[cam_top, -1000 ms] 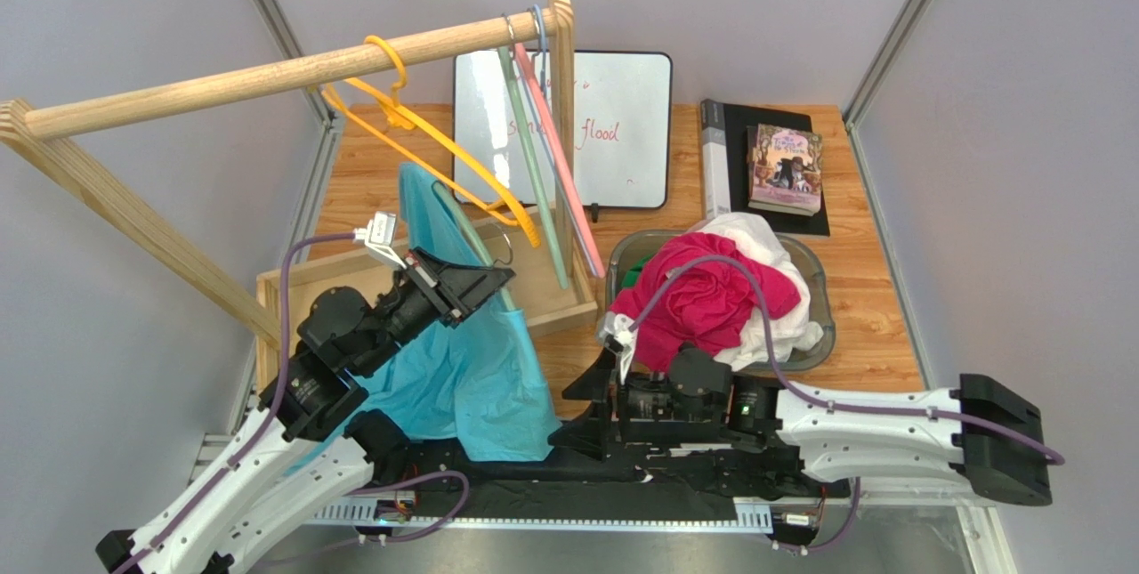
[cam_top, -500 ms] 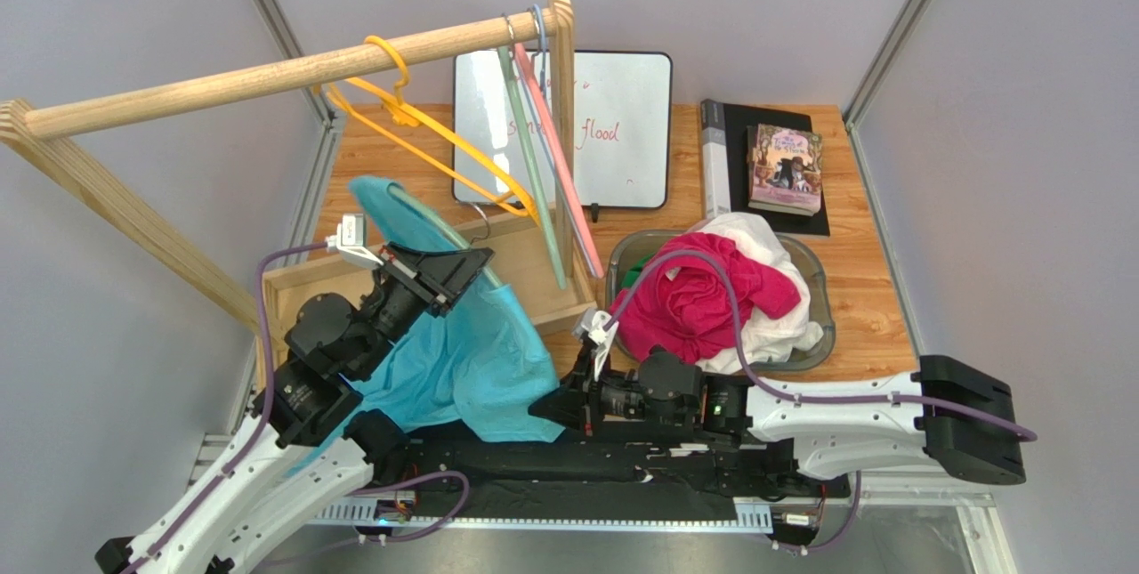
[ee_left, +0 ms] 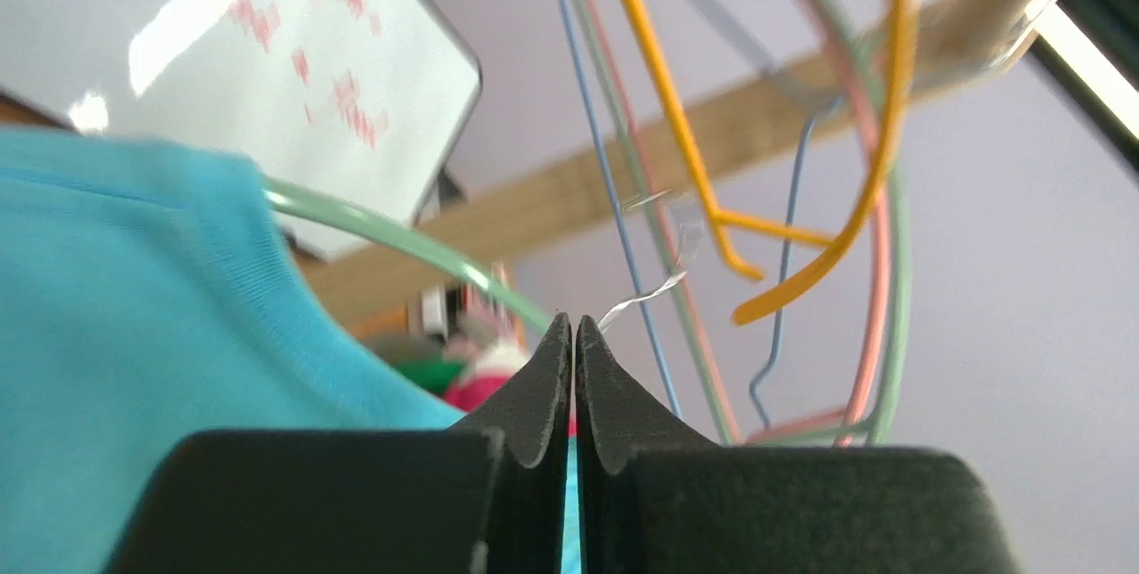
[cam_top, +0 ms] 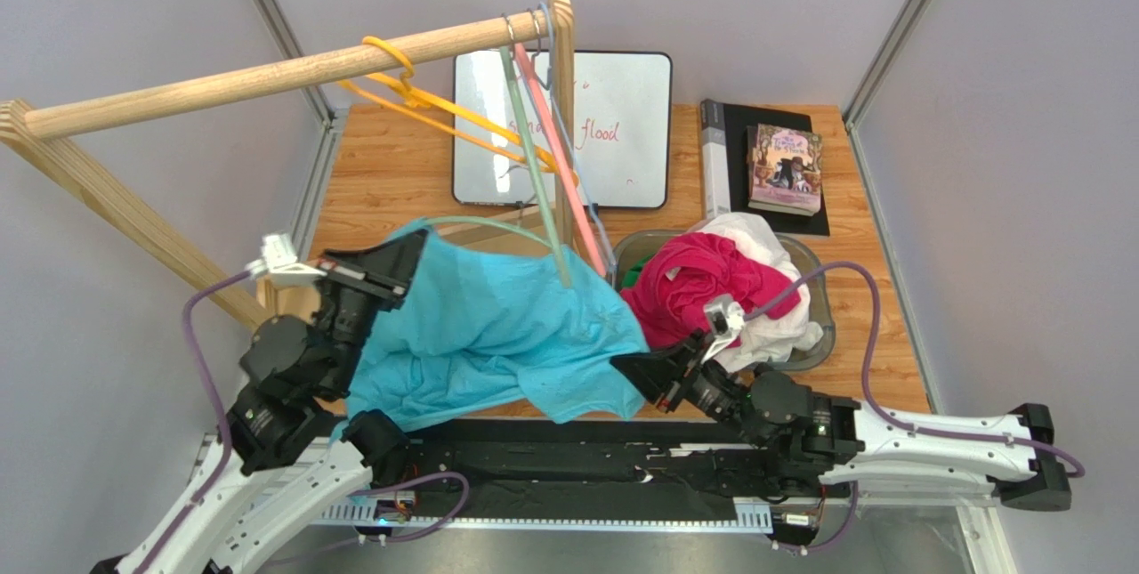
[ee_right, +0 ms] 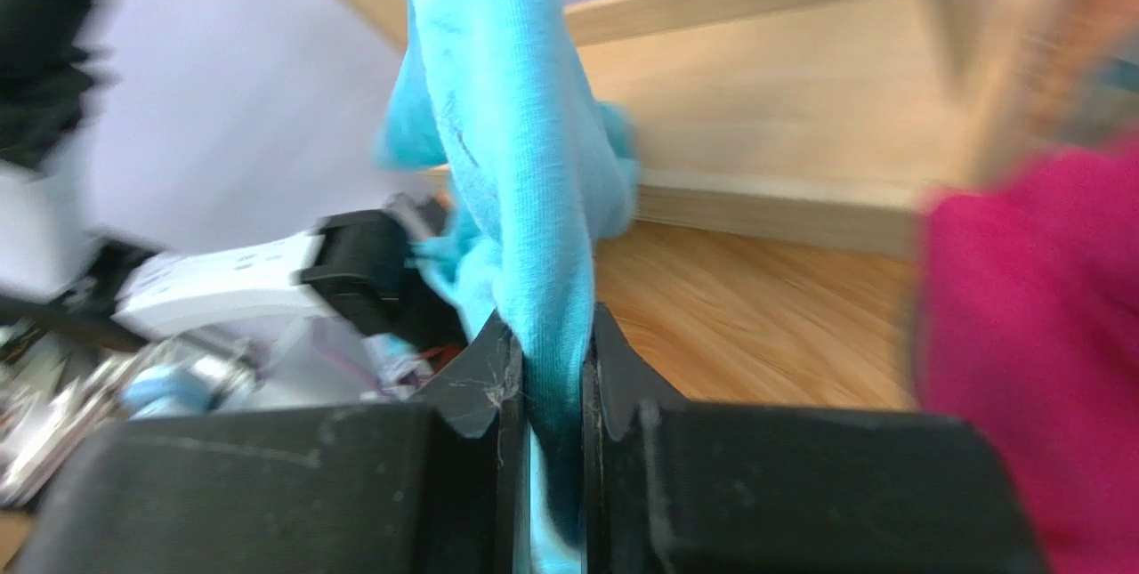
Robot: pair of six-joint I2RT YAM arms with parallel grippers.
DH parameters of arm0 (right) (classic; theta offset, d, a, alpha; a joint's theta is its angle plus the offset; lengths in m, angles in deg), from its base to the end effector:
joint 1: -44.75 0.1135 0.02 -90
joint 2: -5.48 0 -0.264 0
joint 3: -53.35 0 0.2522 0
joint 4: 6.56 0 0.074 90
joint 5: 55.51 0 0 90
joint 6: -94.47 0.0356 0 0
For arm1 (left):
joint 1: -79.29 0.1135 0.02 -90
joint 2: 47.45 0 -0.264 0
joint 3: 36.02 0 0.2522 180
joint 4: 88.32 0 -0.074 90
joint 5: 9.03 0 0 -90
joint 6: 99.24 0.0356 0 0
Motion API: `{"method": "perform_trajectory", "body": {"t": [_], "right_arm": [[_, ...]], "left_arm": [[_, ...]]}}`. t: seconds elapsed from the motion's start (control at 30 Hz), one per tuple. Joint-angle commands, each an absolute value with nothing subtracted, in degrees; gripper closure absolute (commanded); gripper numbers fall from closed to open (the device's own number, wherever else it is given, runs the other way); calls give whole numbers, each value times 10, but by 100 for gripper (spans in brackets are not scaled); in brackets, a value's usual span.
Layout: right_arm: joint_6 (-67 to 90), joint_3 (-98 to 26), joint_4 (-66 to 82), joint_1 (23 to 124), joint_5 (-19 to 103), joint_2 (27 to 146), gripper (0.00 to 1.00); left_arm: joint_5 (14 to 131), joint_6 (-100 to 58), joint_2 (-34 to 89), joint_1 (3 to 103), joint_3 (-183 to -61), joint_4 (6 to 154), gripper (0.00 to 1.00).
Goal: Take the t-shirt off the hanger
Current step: Pass the hanger from the left arm to the right, then pass the hanger from the right arm to the left
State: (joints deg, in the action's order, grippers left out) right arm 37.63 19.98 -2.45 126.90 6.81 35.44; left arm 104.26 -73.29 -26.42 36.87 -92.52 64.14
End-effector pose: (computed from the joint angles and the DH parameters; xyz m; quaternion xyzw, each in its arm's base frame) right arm 0.0367 0.1449 0.2591 -0.1334 0.6983 0.4854 0.5089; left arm 0.0720 -0.0467 0.3693 -0.2702 0.6030 -0.5125 0.5483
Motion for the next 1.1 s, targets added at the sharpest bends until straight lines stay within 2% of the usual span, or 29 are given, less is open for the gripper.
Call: {"method": "perform_trajectory", "body": {"t": [0.0,0.07,0.17,0.33,0.47,0.5,0.53,0.57,0.67,0.87,1.07], "right_arm": [[454,264,164,1270,-88,230,100],[458,278,193,1270,-102,174,100],[417,297,153,1270,-71,156,100],[371,262,106,1269,-23,259,100],[367,259,60,1269,-23,326,100],[366,261,44,1270,-19,329,100],[366,261,39,1269,-17,331,100],[366,266,37,1269,-15,330,100],[369,268,48,1270,-15,309,100],[372,274,96,1269,-15,253,100],[365,272,91,1269,-7,272,100]], "left_arm": [[1218,-655,-303,388,-973,712,100],[1220,-645,-307,388,-977,712,100],[1199,-653,-309,388,-983,690,100],[1104,-756,-295,388,-966,572,100],[979,-815,-233,388,-922,535,100],[962,-826,-224,388,-906,544,100],[948,-854,-217,387,-866,576,96],[922,-873,-209,388,-842,604,85],[896,-925,-168,388,-756,763,73],[870,-952,-42,386,-766,859,70],[833,-985,60,386,-774,952,69]]}}
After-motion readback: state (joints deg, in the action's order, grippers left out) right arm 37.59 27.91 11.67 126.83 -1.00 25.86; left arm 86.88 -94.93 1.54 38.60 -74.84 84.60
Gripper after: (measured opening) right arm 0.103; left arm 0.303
